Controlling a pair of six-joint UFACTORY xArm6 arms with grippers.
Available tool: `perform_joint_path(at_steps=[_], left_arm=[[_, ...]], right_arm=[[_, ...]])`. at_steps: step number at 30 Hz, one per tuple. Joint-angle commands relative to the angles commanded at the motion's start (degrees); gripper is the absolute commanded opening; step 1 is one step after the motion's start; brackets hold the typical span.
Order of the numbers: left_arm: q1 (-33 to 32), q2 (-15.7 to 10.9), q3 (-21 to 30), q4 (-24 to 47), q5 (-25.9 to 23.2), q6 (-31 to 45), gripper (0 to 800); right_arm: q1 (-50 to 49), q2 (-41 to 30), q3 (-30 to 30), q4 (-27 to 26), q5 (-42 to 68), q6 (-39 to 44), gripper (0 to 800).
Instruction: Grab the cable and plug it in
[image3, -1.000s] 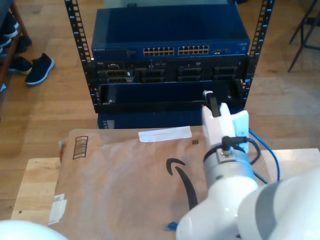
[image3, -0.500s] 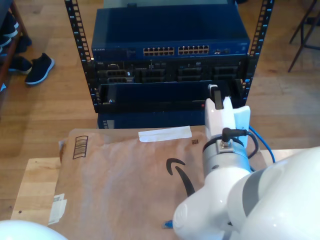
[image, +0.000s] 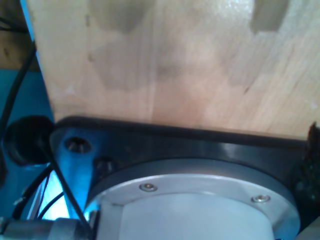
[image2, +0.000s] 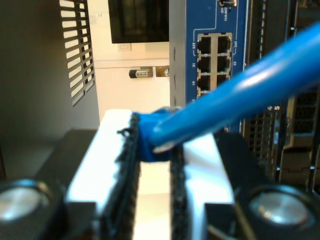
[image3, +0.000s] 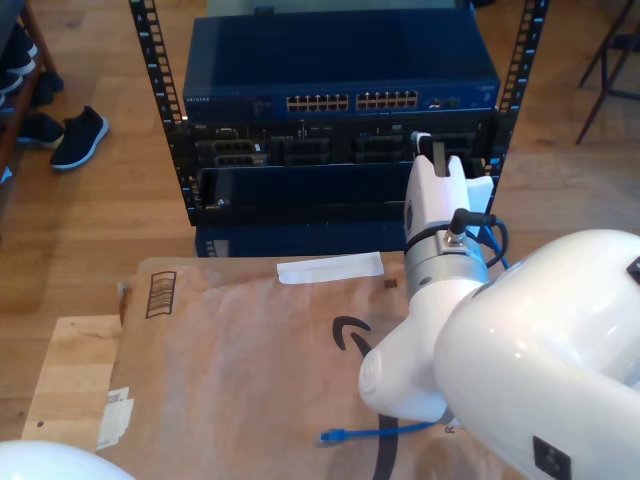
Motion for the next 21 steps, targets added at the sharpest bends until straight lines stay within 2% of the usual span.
perform_joint_path(at_steps=[3, 11, 21], left_arm=[[0.0, 0.0, -0.1, 0.0, 0.0, 0.0, 799], [0.0, 0.0, 0.0, 0.0, -0.1, 0.0, 799], [0.0, 0.0, -0.1, 0.0, 0.0, 0.0, 799]], right_arm=[[-0.2, 2.5, -1.1, -0.5, -0.4, 1.0, 0], [-4.0, 8.4, -9.2, -2.9, -0.4, 1.0, 0], [-6.6, 10.8, -11.9, -7.3, -0.4, 1.1, 0]])
